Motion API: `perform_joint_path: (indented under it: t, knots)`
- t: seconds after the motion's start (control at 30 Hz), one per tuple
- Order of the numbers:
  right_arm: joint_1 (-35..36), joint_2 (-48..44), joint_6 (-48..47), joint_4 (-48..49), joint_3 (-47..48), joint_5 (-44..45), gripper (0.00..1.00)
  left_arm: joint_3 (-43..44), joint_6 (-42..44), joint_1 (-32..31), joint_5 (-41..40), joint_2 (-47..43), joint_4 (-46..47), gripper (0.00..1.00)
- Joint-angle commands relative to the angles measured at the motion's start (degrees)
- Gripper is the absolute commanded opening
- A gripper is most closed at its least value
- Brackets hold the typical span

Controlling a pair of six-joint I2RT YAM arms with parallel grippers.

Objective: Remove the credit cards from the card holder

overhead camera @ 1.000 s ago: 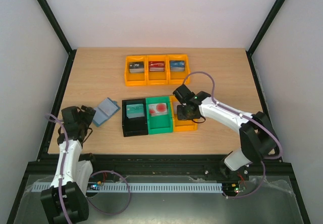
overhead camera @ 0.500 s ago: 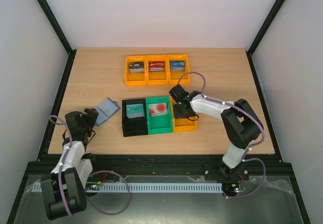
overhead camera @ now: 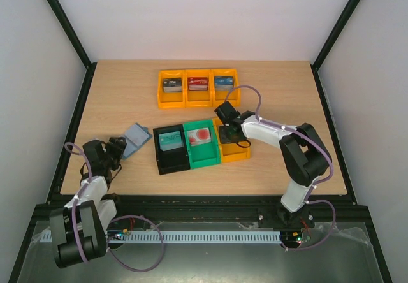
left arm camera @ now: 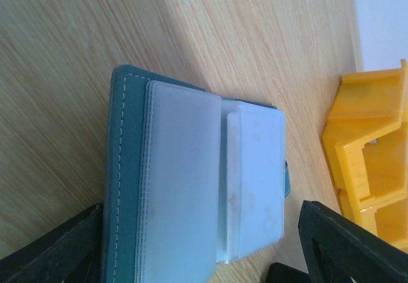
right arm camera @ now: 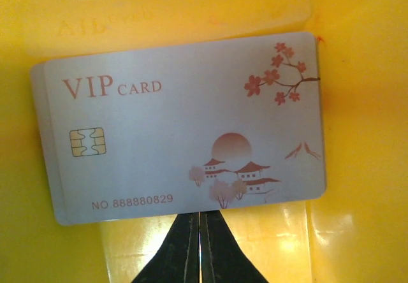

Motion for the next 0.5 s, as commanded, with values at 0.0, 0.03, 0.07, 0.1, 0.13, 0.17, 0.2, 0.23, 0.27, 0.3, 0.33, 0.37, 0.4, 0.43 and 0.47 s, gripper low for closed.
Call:
perform_joint_path:
  t: [0.0, 0.03, 0.07, 0.1, 0.13, 0.17, 0.2, 0.23, 0.27, 0.3, 0.33, 0.37, 0.4, 0.43, 0.47]
  knots:
    - [-0.3, -0.1, -0.8, 0.3, 2.6, 1.2, 0.02, -1.2, 0.8, -0.3, 3.6, 0.8, 6.0, 0.81]
    - [-0.3, -0.4, -0.8, 0.0, 2.7, 1.3, 0.02, -1.3, 0.8, -0.4, 4.0, 1.0, 6.5, 0.81]
    - [-0.3, -0.6, -0.7, -0.2, 2.8, 1.3, 0.02, -1.4, 0.8, -0.5, 4.4, 1.2, 7.6, 0.81]
    - [-0.3, -0.8, -0.7, -0.4, 2.8, 1.3, 0.02, -1.6, 0.9, -0.5, 4.8, 1.4, 8.5, 0.81]
    - [-0.3, -1.2, -0.7, -0.6, 2.8, 1.2, 0.02, -1.6, 0.9, -0.6, 5.0, 1.9, 9.3, 0.81]
    - [-0.3, -1.5, -0.7, -0.9, 2.8, 1.2, 0.02, -1.7, 1.0, -0.6, 5.2, 2.2, 9.7, 0.81]
    - [-0.3, -1.7, -0.7, -1.2, 2.8, 1.3, 0.02, -1.7, 1.0, -0.6, 5.4, 2.7, 10.1, 0.80]
    - [-0.3, -2.0, -0.7, -1.4, 2.9, 1.2, 0.02, -1.7, 1.0, -0.6, 5.6, 3.1, 10.4, 0.80]
    - [-0.3, -2.3, -0.7, -1.7, 2.9, 1.3, 0.01, -1.7, 1.0, -0.6, 5.8, 3.6, 10.8, 0.79]
    - [-0.3, -2.8, -0.7, -1.9, 2.9, 1.5, 0.01, -1.7, 1.1, -0.7, 5.9, 4.0, 11.3, 0.78]
    - [-0.3, -3.2, -0.7, -2.0, 2.9, 1.8, 0.02, -1.7, 1.4, -0.8, 5.9, 4.4, 11.9, 0.77]
    - [-0.3, -3.6, -0.7, -2.2, 2.8, 2.0, 0.02, -1.7, 1.5, -1.0, 5.9, 5.0, 12.3, 0.74]
    - [-0.3, -4.0, -0.8, -2.4, 2.9, 2.1, 0.02, -1.7, 1.8, -1.0, 5.8, 5.6, 12.7, 0.71]
    - [-0.3, -4.3, -0.9, -2.5, 2.9, 2.4, 0.02, -1.7, 2.1, -1.1, 5.5, 6.2, 13.0, 0.67]
    - [-0.3, -4.7, -1.0, -2.6, 2.9, 2.5, 0.02, -1.7, 2.3, -1.2, 5.2, 6.8, 13.5, 0.63]
